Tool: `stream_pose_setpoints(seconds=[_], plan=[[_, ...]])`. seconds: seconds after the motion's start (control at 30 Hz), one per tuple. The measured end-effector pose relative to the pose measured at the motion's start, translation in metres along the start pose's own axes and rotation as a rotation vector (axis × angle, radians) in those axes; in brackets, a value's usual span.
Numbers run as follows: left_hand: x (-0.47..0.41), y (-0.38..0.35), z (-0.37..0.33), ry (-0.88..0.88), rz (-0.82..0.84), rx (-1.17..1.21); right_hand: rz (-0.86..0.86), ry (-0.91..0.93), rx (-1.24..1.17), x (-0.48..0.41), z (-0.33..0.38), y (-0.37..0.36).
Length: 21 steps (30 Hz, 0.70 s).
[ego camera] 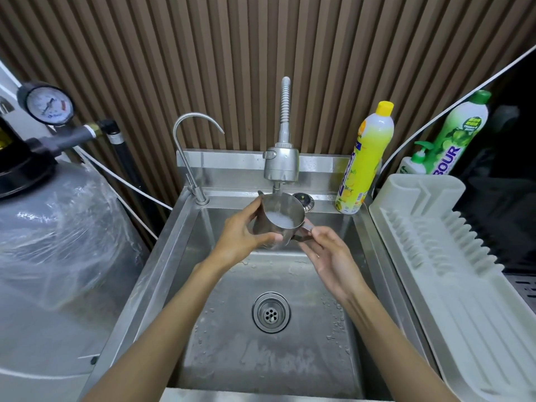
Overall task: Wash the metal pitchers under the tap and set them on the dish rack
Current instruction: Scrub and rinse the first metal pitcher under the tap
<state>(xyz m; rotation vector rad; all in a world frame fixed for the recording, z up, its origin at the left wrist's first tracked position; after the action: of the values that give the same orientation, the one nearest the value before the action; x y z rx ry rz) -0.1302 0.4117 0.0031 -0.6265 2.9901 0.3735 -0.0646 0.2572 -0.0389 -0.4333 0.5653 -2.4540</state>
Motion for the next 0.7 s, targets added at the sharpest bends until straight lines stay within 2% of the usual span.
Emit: stream_pose_setpoints(seconds=[0.1,0.2,0.37,0.47,0.53,0.7], plan=[[0.000,-0.004,0.008,0.035,0.001,0.152,0.001,0.104,0.132,0.006,0.014,-0.004],[0.001,-0.011,0.019,0.085,-0.014,0.297,-0.014,0.221,0.404,0.012,0.032,-0.013],[0.009,-0.031,0.027,0.152,-0.021,0.499,-0.185,0.438,0.921,0.016,0.070,-0.031],[0.015,-0.036,0.024,0.167,-0.045,0.558,-0.280,0.462,1.180,0.011,0.085,-0.036],[0.016,-0.033,0.022,0.168,-0.083,0.566,-0.288,0.430,1.164,0.006,0.091,-0.034],[0.018,-0.015,0.014,0.153,-0.205,0.363,-0.184,0.219,0.788,-0.003,0.065,-0.020]])
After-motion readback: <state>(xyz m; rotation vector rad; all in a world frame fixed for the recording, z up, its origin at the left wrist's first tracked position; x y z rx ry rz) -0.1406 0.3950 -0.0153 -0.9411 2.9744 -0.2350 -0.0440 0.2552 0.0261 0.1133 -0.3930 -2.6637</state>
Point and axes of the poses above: each hand's wrist, its own x-axis away from the middle knuckle, its own y-axis out of the back of the hand, z = x × y, the point moved 6 cm from there along -x, towards the middle knuckle, and after that the axes turned 8 degrees about x, right-handed, at the moved point
